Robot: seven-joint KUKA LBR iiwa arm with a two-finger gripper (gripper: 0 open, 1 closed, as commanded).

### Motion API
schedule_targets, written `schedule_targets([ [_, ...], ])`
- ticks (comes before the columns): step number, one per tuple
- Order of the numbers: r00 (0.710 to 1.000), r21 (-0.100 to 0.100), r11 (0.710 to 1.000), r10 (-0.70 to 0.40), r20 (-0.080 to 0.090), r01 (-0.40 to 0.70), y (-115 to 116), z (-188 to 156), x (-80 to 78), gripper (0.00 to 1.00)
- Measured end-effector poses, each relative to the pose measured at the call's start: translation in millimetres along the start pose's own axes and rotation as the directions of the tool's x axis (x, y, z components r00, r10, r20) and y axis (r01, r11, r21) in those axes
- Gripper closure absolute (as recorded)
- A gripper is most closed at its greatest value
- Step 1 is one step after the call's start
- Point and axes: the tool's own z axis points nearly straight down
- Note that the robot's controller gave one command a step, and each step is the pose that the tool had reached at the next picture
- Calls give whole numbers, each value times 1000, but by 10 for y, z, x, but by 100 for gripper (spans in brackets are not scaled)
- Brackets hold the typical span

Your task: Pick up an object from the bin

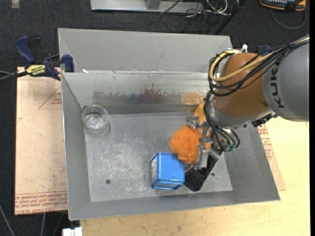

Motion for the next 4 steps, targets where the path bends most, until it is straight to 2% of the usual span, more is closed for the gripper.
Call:
schedule_targets([
  [1,1000,0,1000,0,6,0,0,-39,-12,0],
  [2,999,2,1000,-31,6,31,-72,878,-254,100],
  [3,999,2,1000,-31,6,31,-72,878,-254,100],
  [4,1000,1,1000,-26,9,26,78,-298,-258,100],
])
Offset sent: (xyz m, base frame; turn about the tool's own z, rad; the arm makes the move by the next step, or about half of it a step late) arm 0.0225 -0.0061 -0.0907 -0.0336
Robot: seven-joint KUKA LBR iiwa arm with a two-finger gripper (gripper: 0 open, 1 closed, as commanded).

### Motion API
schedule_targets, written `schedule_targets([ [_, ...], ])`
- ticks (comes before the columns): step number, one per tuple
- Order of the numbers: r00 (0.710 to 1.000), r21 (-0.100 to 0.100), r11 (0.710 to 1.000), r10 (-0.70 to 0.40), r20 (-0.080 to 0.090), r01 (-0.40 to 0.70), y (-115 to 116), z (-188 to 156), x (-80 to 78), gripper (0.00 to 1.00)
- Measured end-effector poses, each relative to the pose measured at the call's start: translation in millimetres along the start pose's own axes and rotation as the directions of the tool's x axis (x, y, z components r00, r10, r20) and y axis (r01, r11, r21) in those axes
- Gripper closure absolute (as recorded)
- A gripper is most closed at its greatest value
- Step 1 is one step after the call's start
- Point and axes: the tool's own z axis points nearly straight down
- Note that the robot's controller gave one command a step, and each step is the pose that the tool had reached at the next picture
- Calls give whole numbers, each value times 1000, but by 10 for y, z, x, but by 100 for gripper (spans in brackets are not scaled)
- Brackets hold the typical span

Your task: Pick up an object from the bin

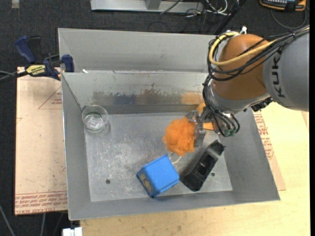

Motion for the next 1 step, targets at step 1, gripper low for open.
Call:
schedule_targets([
  [1,1000,0,1000,0,0,0,0,0,0,100],
])
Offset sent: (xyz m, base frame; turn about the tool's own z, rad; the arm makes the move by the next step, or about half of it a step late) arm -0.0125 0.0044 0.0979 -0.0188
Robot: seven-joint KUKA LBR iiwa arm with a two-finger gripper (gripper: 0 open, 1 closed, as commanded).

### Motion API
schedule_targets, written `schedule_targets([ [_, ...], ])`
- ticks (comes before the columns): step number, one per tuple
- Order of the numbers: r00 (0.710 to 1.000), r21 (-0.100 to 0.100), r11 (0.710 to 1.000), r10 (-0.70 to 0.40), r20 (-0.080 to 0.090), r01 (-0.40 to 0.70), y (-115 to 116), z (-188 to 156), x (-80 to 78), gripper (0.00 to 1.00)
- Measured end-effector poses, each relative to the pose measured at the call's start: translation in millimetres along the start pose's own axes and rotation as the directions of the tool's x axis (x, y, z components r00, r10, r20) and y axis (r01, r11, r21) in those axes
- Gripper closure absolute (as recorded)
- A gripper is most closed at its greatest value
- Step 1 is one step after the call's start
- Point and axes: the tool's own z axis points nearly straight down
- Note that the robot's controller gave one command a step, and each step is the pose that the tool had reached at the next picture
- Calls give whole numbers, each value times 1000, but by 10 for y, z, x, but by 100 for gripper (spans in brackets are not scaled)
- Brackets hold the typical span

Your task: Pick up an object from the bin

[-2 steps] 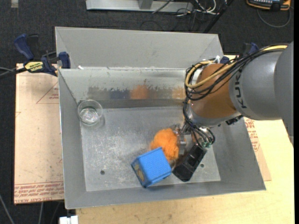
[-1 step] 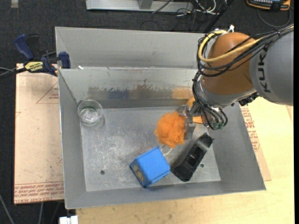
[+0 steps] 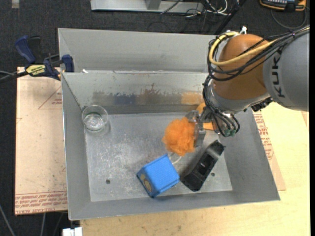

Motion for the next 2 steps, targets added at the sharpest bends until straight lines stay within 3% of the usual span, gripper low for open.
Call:
schedule_targets([
  [1,1000,0,1000,-6,-8,6,17,-384,68,100],
  [2,998,0,998,-58,2,58,113,-2526,215,100],
])
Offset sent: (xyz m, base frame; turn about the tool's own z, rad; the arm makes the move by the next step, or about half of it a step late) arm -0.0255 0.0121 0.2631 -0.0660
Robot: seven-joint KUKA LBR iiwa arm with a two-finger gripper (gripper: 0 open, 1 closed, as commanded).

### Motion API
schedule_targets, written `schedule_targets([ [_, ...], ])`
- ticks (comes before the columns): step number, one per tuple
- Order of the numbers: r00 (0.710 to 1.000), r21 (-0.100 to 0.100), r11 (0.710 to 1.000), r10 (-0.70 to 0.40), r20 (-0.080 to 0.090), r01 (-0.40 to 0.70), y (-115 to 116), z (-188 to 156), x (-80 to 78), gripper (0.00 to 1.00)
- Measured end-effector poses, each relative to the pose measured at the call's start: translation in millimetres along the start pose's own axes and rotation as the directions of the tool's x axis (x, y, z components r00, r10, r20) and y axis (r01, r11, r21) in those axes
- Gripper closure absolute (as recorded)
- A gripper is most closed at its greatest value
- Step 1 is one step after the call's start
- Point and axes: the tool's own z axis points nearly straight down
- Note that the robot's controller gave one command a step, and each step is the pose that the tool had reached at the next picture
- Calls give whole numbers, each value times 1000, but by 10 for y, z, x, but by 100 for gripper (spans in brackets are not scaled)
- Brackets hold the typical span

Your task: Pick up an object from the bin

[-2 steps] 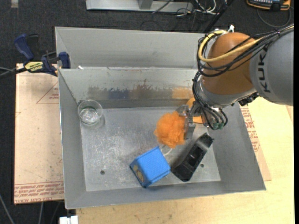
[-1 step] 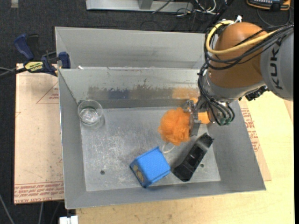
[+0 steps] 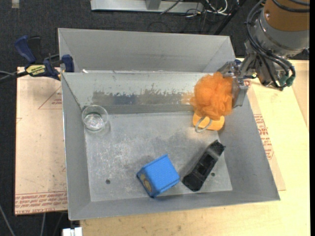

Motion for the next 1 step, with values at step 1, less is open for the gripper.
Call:
schedule_targets([
  [1,1000,0,1000,-5,5,5,13,-121,14,100],
])
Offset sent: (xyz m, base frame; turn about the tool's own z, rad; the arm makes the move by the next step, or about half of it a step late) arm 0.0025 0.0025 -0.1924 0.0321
